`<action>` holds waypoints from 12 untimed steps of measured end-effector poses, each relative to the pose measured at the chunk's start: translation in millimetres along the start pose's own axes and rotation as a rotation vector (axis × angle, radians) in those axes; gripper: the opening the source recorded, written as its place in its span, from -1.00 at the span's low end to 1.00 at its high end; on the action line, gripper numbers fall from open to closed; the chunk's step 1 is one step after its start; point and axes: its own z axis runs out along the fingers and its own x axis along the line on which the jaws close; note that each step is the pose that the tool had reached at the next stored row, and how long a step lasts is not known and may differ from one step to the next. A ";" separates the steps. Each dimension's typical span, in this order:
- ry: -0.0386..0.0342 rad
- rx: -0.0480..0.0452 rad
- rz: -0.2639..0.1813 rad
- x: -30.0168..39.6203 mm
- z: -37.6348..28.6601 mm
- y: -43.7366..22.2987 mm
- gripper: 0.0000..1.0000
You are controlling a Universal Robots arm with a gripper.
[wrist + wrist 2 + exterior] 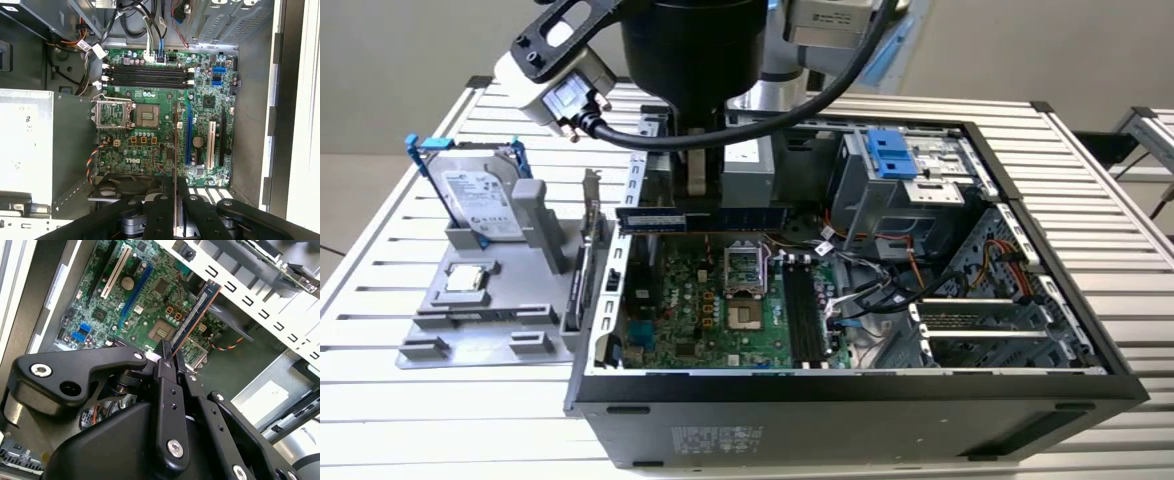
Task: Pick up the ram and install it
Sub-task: 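Pick up the ram and move it above insertion slot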
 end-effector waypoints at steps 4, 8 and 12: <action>0.0000 0.0000 0.000 -0.1 0.0 3.2 -1.00; 0.0000 0.0000 0.000 -0.1 0.1 6.5 -1.00; 0.0000 0.0000 0.000 -0.2 0.1 9.8 -1.00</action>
